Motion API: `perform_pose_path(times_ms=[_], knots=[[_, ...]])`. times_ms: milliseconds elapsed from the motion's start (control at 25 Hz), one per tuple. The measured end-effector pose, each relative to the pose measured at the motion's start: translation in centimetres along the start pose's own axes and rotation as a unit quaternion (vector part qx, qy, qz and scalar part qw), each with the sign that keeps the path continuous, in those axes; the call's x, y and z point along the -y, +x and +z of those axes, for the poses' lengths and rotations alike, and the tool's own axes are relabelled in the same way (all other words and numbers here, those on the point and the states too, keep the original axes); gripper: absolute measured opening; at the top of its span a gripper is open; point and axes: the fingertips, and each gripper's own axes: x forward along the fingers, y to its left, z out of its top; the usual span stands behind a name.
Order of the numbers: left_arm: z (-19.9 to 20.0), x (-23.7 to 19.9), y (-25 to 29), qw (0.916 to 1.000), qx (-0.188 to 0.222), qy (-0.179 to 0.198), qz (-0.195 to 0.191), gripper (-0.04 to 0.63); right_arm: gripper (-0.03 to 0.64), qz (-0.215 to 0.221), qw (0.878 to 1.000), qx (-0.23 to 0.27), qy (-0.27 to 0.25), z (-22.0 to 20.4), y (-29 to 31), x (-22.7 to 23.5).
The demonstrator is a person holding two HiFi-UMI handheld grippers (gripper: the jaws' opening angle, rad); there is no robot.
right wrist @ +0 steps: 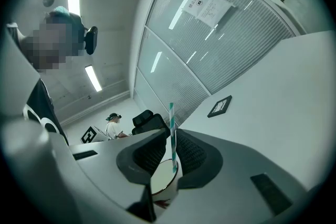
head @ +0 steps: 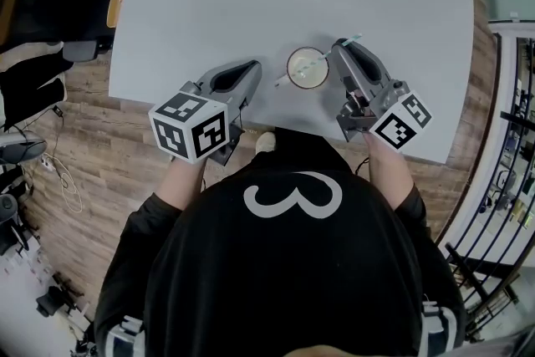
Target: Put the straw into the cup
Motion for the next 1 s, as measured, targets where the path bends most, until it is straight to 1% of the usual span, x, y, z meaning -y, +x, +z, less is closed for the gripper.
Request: perform_pose_path(times_ms=[160,280,320,440,520,720,920,1000], knots=[[-0.3,-0.7,-0.2,1.0,0.001,0.0,-0.001,0.017,0.027,-0.004,1.0,0.004,0.005,-0.6,0.5,0.2],[0.2,-0.3,-0.3,1.0,0.007,0.005,-0.001,0.017,0.029,-0.008,1.0,0.01,0.012,-0.3,0.3,0.5],[0.4,0.0,-0.4,0.9999,0.01,0.007,-0.002,0.017,0.041,-0.013,1.0,0.011,0.012,-0.2,0.1,0.6],[1.4,1.3,-0.7,0.9996,0.021,0.016,-0.01,0.017,0.12,-0.033,0.999,0.017,0.009,0.8,-1.0,0.9],[1.8,2.0,-1.2,0.9993,0.025,0.022,-0.016,0.017,0.139,-0.046,0.999,0.024,0.0,1.4,-1.7,0.7],[2.5,2.8,-2.9,0.9984,0.038,0.032,-0.026,0.017,0.141,-0.067,0.997,0.045,-0.018,2.3,-2.9,-0.6],[2.9,3.9,-3.6,0.9968,0.052,0.044,-0.042,0.017,0.14,-0.065,0.994,0.046,-0.07,3.3,-4.0,-3.1],[3.2,4.9,-4.2,0.9958,0.058,0.049,-0.051,0.017,0.14,-0.062,0.994,0.048,-0.078,3.7,-4.5,-4.3]])
